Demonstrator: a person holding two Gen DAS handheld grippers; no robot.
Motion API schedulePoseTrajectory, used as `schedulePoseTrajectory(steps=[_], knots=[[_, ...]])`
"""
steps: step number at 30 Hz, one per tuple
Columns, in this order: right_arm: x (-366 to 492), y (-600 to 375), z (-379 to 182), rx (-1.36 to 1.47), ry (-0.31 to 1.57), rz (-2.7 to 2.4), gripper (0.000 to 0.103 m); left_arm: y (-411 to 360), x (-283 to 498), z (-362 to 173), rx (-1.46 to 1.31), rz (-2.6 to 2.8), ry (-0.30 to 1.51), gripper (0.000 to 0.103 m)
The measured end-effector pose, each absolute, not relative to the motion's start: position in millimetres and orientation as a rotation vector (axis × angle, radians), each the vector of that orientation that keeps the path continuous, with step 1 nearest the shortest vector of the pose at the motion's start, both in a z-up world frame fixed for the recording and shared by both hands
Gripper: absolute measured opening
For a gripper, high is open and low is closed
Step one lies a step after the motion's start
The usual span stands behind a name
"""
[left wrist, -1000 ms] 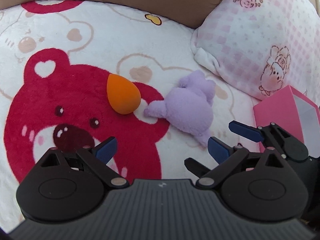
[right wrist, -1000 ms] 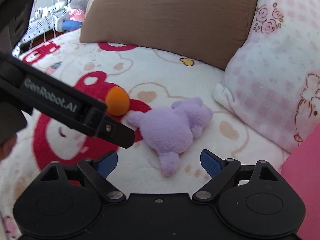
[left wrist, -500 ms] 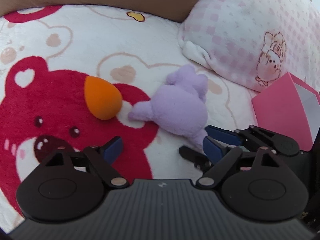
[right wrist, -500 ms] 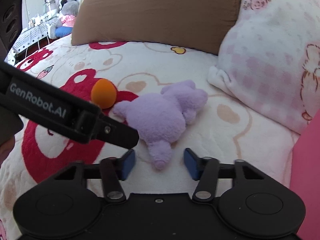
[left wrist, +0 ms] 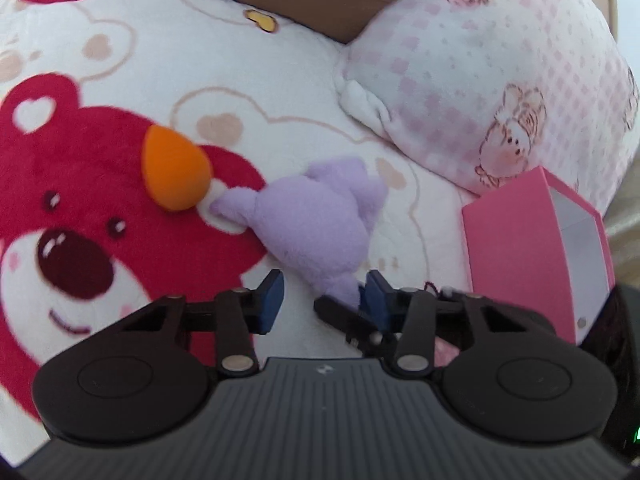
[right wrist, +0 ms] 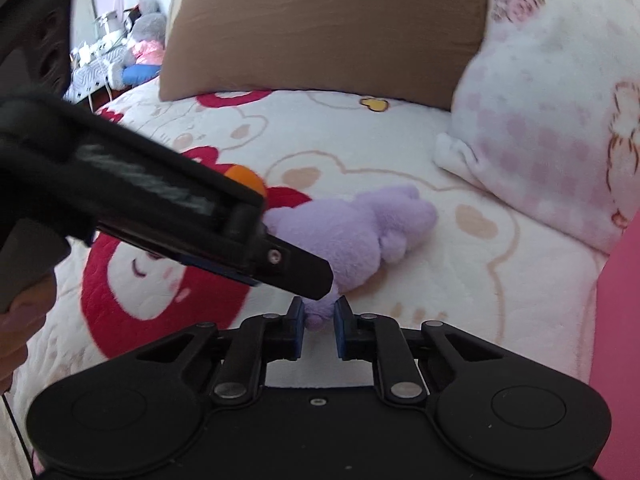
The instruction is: Organize objects
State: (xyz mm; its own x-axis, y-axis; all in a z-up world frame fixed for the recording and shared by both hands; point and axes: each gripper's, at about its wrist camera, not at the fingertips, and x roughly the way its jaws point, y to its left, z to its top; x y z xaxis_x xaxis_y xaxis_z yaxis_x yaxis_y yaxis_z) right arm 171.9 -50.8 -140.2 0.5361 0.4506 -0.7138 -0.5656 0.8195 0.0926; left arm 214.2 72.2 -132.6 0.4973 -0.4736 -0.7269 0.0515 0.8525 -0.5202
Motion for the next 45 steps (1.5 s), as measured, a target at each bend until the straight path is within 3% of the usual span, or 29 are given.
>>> schedulePoseTrajectory(steps=[8, 13, 15, 21, 23, 27, 38, 45], knots=[[132, -33, -137, -0.098, 0.852, 0.650, 0.018, 97, 186, -135, -0.521, -0.275, 1.016, 0.043], [110, -30, -134, -0.234, 0.795, 0.694, 0.019, 101, 183, -139, -0.470, -0.202, 1.050, 0.045], [100, -37, -132, -0.307, 0.735, 0.711, 0.025, 99, 185, -139, -0.477, -0.201, 1.075, 0.045], [100, -46, -132, -0.372, 0.681, 0.702, 0.054, 91, 186, -144, -0.429, -0.180, 1.104, 0.047], [106, -48, -133, -0.372, 0.679, 0.677, 0.069, 92, 185, -148, -0.446, -0.178, 1.110, 0.051], [113, -50, -143, -0.436, 0.673, 0.645, 0.085, 93, 192, -151, -0.481, -0.174, 1.143, 0.052], [140, -46, -157, -0.358, 0.731, 0.691, 0.100, 90, 188, -155, -0.528, -0.160, 1.115, 0.046], [154, -52, -164, -0.195, 0.828, 0.731, 0.101, 79, 197, -149, -0.465, -0.144, 1.128, 0.045]])
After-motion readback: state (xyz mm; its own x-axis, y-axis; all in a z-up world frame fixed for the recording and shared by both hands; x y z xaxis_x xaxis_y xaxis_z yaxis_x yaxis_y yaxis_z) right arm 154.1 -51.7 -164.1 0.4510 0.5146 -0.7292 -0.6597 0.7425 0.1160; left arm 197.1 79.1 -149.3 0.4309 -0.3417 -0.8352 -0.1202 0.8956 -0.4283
